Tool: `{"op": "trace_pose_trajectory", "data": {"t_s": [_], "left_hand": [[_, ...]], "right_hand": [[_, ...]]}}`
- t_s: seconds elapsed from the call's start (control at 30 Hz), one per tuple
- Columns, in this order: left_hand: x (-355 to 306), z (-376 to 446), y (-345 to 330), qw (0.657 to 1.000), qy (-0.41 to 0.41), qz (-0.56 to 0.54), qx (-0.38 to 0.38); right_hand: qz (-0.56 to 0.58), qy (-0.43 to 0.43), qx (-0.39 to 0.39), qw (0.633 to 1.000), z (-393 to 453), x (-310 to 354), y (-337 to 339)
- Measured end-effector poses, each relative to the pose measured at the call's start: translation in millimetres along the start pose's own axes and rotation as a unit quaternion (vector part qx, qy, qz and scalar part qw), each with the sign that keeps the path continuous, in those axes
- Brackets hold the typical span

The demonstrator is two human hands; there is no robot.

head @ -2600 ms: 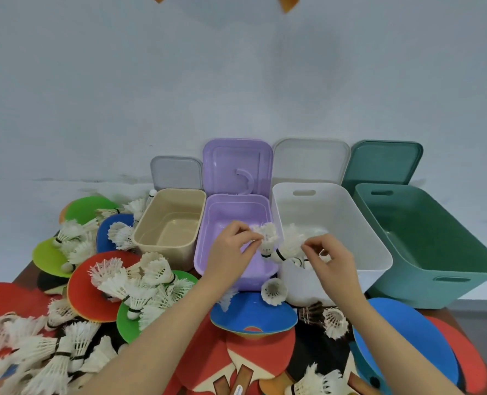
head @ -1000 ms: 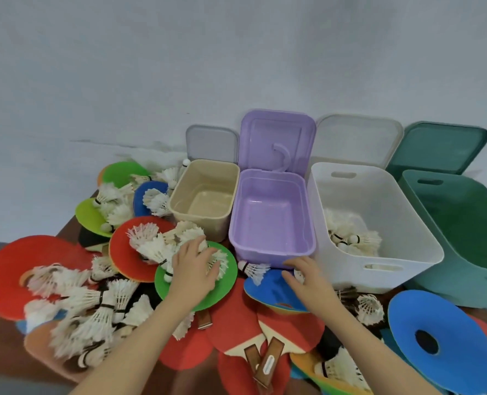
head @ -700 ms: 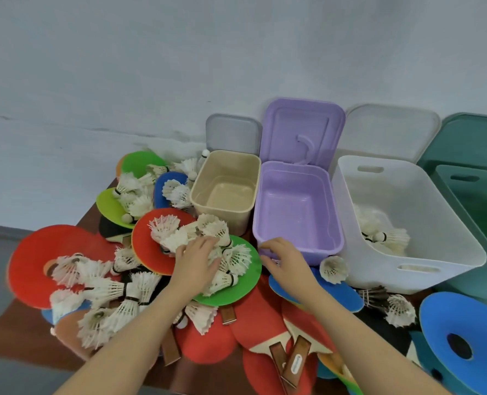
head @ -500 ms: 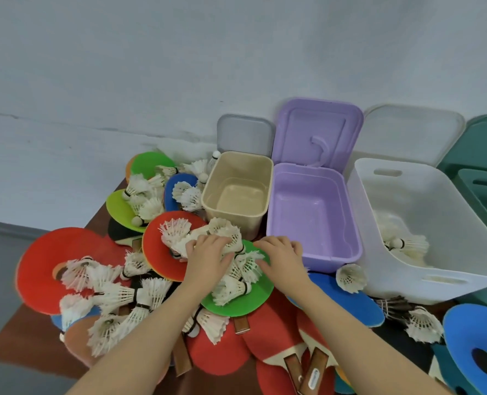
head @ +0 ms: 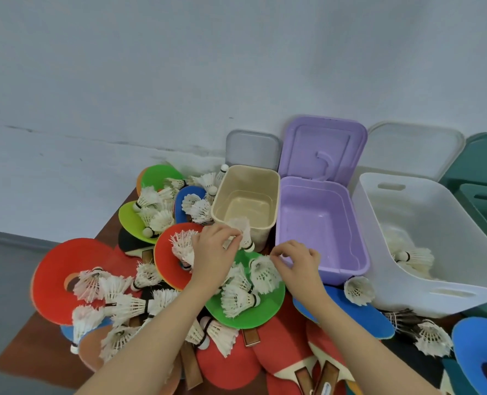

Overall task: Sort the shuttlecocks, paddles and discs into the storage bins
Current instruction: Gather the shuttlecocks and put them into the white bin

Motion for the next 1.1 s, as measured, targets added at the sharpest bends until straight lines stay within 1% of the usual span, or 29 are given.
{"op": "trace_pose_trajectory", "data": {"t_s": [0.1, 0.2, 0.3, 0.43, 0.57, 0.67, 0.8, 0.9, 0.97, 1.03, 1.1], "left_hand": [[-24, 12, 8, 0.999, -0.026, -0.039, -0.009], [-52, 28, 4, 0.995, -0.051, -0.089, -0.005], [-87, 43, -13, 0.989, -0.094, -0.116, -0.008], [-138, 64, -53, 0.983, -0.141, -0.116, 0.008], [-184, 90, -105, 0.977, -0.175, -0.113, 0.041], [-213, 107, -150, 0.975, -0.186, -0.090, 0.083], [-239, 126, -204, 0.974, -0.195, -0.016, 0.113], [-251, 140, -231, 0.974, -0.190, 0.018, 0.124], [-254, 149, -244, 0.969, -0.188, 0.058, 0.146], [-251, 153, -251, 0.961, -0.170, 0.105, 0.190], [-243, 154, -251, 0.956, -0.169, 0.137, 0.199]], "right_hand": [[0.084, 0.033, -0.036, 0.995, -6, 10, 35], [0.106, 0.044, -0.080, 0.990, -11, 8, 73], [0.093, 0.024, -0.103, 0.990, -16, -7, 111], [0.069, -0.001, -0.145, 0.987, -19, -42, 161], [0.037, -0.021, -0.197, 0.980, -19, -88, 210], [-0.007, -0.035, -0.227, 0.973, -17, -123, 243], [-0.096, -0.076, -0.226, 0.966, -8, -166, 271], [-0.150, -0.107, -0.206, 0.961, 6, -195, 280], [-0.160, -0.142, -0.175, 0.961, 16, -212, 280], [-0.148, -0.171, -0.139, 0.964, 21, -220, 275], [-0.130, -0.172, -0.125, 0.968, 22, -219, 269]]}}
Point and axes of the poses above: each hand's wrist, its own z-axis towards the middle knuckle, its own y-axis out of the back of the hand, x = y × z, the point moved 4 cm from there along z, towards the middle knuckle, and after that the axes turned 11 degrees about x, right-handed, at the moved point
